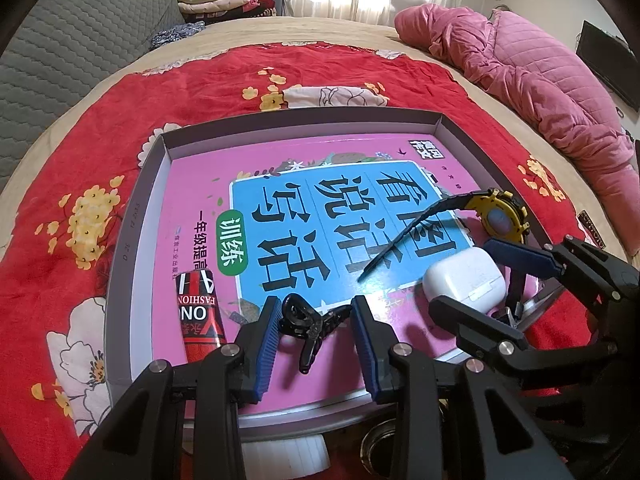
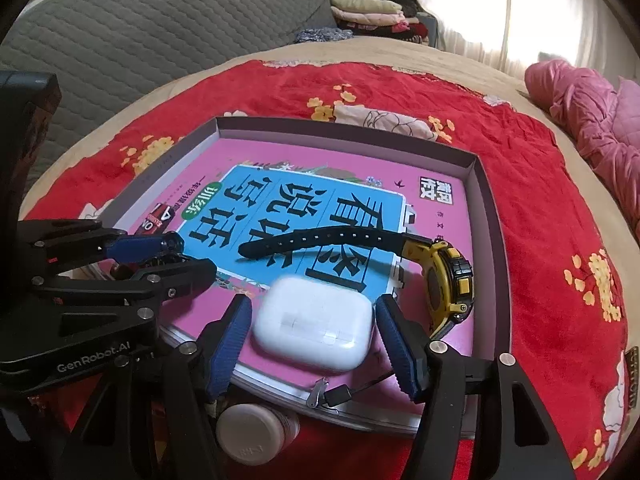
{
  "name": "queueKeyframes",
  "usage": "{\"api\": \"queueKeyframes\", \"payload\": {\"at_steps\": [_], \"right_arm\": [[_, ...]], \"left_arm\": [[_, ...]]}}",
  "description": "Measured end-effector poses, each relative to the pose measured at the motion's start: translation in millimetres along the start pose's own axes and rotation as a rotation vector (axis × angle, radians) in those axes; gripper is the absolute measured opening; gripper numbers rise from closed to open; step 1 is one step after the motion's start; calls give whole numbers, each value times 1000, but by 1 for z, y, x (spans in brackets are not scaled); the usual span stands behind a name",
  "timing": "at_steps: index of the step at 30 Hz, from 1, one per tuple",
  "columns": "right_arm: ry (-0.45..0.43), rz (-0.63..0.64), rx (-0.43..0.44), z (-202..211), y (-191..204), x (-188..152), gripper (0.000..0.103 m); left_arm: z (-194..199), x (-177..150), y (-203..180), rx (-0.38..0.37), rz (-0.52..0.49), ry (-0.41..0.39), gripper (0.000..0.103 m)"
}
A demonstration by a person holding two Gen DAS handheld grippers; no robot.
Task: Organize rigid objects
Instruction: 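Lower the earbud case into the box beside the watch and open the right tool, then lower the hair clip onto the book in the box and open the left tool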
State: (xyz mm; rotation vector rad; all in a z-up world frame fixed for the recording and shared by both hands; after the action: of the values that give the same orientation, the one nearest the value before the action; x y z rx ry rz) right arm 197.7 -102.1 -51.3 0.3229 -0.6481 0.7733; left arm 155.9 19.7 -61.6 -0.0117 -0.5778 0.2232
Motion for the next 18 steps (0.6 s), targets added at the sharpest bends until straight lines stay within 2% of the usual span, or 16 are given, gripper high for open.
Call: {"api": "queueKeyframes", "payload": {"at_steps": [7,18], "right_arm": [[-46,-17,-11,10,-4,3,70],[-228,-30,-33,49,-14,9,70]], "left_arm": [[0,0,0,-1,0,1,36],[-2,2,-5,-9,-4,7,36]]}}
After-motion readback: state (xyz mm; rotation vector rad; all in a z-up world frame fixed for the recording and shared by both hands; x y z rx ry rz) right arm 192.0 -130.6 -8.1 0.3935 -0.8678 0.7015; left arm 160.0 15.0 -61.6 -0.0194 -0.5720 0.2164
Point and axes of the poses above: each gripper's, at about its wrist camera, not at the fingertips, and z roughly against the way its jaws point, y to its left, x to its top, the point moved 3 cm from there along -z, roughly the way its jaws point
